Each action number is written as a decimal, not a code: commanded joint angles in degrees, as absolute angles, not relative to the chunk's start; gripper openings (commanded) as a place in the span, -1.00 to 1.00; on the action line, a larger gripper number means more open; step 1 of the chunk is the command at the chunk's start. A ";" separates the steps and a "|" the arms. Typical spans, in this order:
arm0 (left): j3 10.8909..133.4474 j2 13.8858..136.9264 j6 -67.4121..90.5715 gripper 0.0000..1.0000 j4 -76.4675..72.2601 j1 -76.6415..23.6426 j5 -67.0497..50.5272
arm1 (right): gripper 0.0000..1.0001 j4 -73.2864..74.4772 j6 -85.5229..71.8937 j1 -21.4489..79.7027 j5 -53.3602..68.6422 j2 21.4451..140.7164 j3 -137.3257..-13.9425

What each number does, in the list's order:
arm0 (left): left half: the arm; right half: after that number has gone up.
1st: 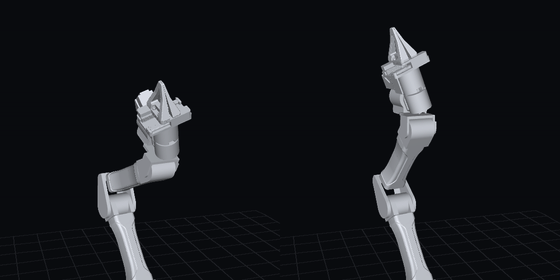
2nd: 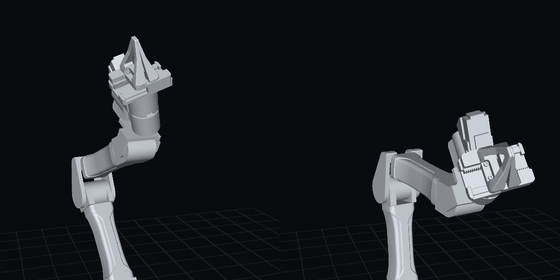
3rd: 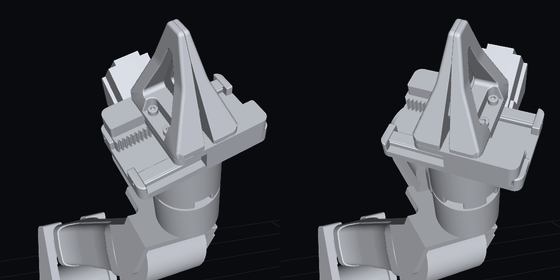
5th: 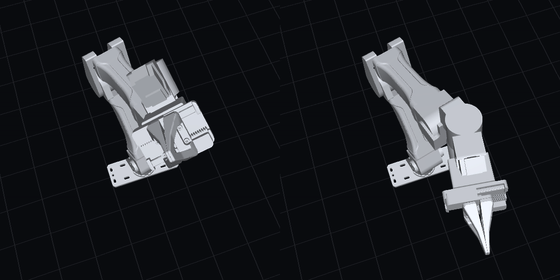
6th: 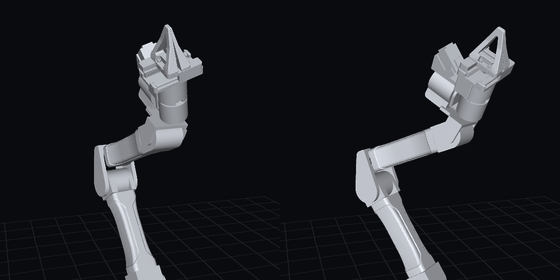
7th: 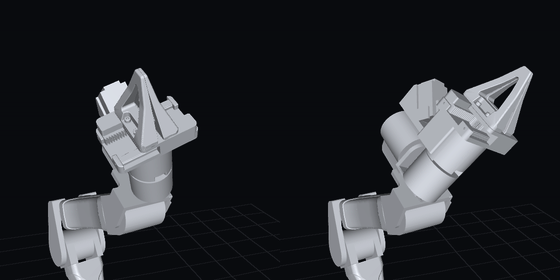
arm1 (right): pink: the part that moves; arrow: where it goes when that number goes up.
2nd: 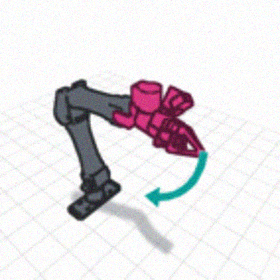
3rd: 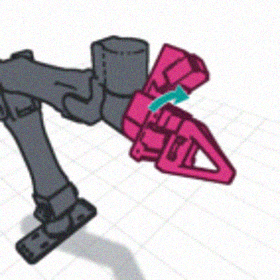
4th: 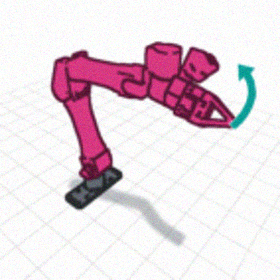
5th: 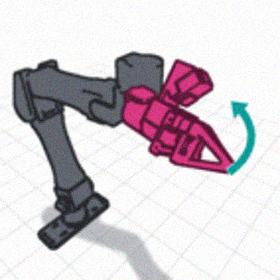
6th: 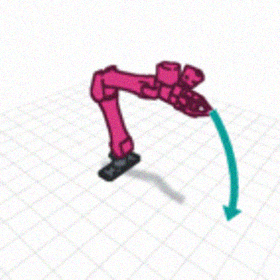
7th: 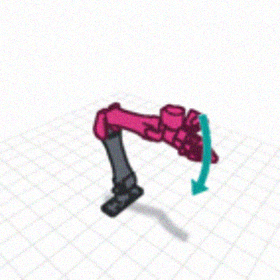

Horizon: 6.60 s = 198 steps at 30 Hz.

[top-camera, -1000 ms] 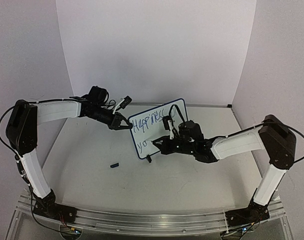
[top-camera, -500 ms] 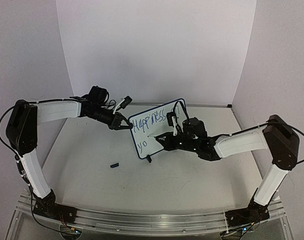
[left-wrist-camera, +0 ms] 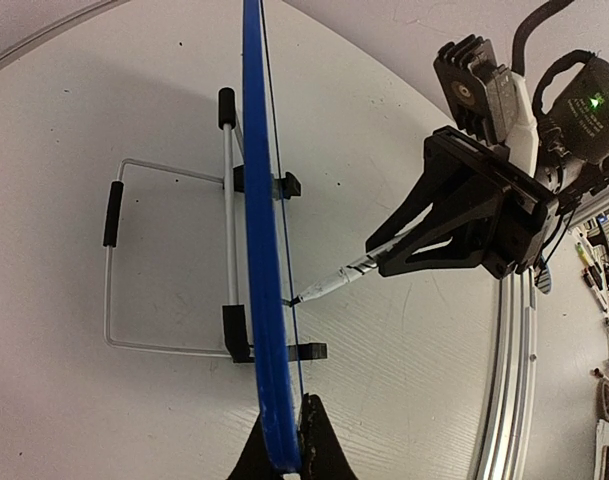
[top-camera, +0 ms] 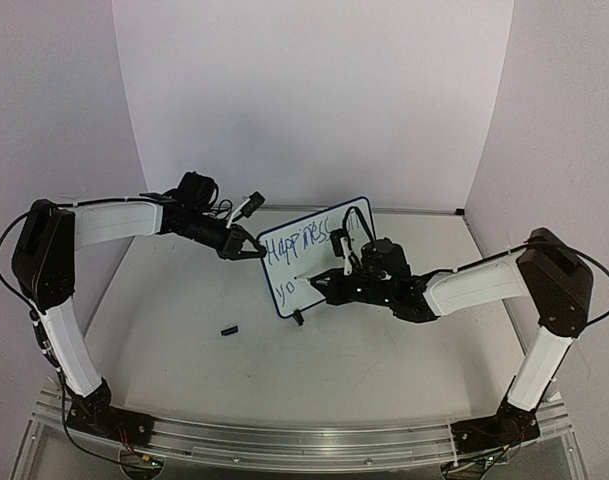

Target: Write a sentence on the whiteboard

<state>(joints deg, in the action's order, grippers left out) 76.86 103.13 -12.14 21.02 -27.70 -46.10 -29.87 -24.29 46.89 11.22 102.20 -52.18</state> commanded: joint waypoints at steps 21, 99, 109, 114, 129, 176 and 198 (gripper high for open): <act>76.47 104.68 -15.77 -1.00 25.87 -29.19 -41.31 | -1.00 -27.73 -24.79 46.61 8.74 102.82 -50.68; 76.51 104.41 -15.92 -1.00 26.04 -29.36 -41.13 | -1.00 -27.64 -24.17 45.67 9.23 100.02 -53.97; 76.55 104.33 -15.92 -1.00 26.10 -29.36 -41.05 | -1.00 -27.53 -24.23 45.69 8.90 100.82 -53.65; 76.54 104.32 -15.95 -1.00 26.08 -29.36 -41.03 | -1.00 -27.54 -25.14 45.64 8.11 101.27 -51.53; 76.51 104.30 -16.03 -1.00 26.12 -29.44 -40.97 | -1.00 -27.58 -25.19 45.67 6.05 101.88 -50.36; 76.46 104.15 -16.01 -1.00 26.10 -29.44 -40.87 | -1.00 -28.17 -23.79 44.95 7.54 100.53 -54.18; 76.47 104.15 -16.06 -1.00 26.10 -29.44 -40.78 | -1.00 -27.68 -26.62 44.12 7.29 100.12 -49.27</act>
<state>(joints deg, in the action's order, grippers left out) 76.88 103.13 -12.14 21.02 -27.88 -45.80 -26.98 -25.64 44.64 7.33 99.68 -50.92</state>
